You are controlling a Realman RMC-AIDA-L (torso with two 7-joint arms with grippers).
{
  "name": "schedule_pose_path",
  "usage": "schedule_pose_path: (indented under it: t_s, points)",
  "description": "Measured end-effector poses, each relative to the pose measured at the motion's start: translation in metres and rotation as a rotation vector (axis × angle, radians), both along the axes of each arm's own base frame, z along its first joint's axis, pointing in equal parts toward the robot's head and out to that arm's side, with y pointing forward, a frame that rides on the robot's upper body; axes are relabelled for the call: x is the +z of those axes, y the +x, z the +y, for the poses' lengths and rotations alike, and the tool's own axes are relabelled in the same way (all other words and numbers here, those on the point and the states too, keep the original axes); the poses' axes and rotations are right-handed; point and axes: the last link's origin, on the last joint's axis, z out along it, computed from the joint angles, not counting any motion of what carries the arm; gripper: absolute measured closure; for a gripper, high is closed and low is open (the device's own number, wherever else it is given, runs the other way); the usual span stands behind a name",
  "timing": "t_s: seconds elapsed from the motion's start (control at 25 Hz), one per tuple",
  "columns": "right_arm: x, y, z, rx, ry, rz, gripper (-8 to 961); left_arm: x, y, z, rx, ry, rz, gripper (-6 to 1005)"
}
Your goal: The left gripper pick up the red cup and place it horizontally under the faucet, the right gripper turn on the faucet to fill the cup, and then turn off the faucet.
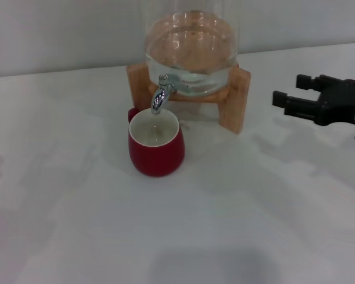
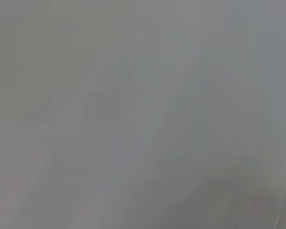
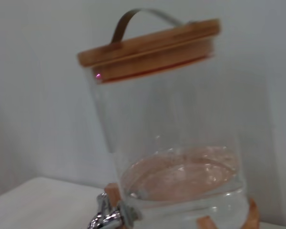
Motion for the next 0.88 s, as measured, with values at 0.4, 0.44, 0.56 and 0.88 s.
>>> schedule_pose_path:
  t_s: [0.4, 0.44, 0.56, 0.88]
  points:
    - [-0.030, -0.054, -0.004, 0.057, -0.028, -0.078, 172, 0.002, -0.002, 0.003, 0.015, 0.007, 0.013, 300]
    - [-0.035, -0.061, -0.004, 0.077, -0.041, -0.075, 172, 0.002, -0.002, 0.003, 0.017, 0.007, 0.016, 300]
    - [-0.045, -0.078, -0.002, 0.134, -0.077, -0.066, 172, 0.001, -0.002, 0.003, 0.017, 0.005, 0.021, 300]
    - [-0.069, -0.099, 0.012, 0.186, -0.130, -0.051, 173, -0.003, -0.001, 0.004, 0.010, -0.025, 0.048, 300]
